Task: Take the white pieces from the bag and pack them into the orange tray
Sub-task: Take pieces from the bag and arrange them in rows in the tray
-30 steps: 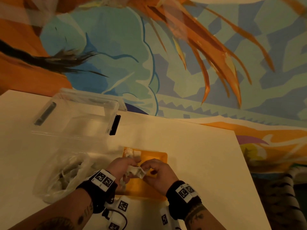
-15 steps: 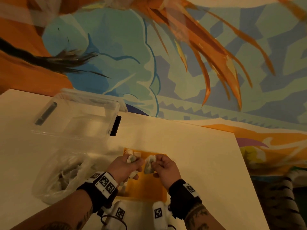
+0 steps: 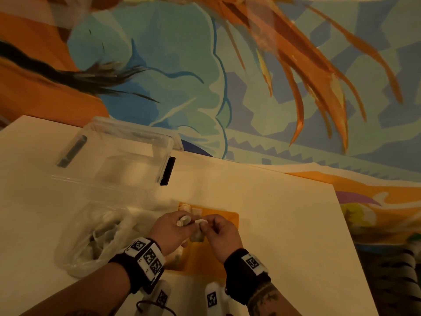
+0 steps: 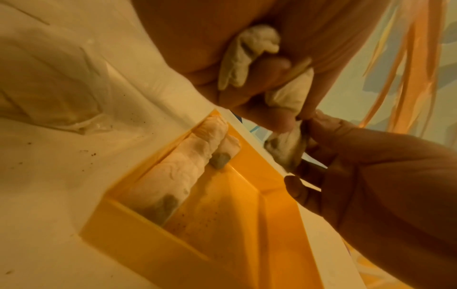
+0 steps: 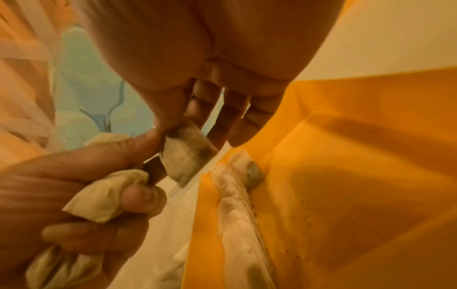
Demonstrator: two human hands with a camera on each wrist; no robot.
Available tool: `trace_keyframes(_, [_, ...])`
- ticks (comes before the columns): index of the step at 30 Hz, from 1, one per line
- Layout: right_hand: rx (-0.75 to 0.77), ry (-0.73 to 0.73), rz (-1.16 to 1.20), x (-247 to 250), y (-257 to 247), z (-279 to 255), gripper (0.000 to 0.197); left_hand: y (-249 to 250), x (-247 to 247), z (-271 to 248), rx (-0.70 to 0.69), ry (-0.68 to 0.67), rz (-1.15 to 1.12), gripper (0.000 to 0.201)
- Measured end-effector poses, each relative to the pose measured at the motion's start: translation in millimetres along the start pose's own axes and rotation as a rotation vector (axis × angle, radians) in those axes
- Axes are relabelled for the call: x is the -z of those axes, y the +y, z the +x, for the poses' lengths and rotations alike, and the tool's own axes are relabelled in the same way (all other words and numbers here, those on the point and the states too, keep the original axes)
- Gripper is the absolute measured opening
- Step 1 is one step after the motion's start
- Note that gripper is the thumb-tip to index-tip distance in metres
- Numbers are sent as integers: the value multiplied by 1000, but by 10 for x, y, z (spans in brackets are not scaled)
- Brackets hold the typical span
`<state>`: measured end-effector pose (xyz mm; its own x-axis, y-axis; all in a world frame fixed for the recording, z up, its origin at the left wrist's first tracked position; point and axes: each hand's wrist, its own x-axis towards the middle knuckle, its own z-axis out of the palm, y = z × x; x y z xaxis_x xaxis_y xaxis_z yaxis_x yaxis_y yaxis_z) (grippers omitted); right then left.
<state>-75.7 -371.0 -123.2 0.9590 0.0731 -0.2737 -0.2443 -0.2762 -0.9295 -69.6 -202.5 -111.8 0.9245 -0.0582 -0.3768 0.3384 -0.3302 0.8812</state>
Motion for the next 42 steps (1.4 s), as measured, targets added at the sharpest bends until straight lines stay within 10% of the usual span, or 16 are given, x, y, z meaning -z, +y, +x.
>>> trace_keyframes(13, [-299,111,-190,-156,376,568,8,-305,281,289,160,150,155,6])
trace_keyframes(21, [-476,113,-266,-295,571,916,32,-441,312,369,210,-26,511,32])
trace_keyframes(35, [-529,90,-396,-309,525,878,26,-471,331,394,232,-38,477,21])
trace_keyframes(42, [-372,43,-257,-224,169,546,13,-308,291,403,241,101,218,50])
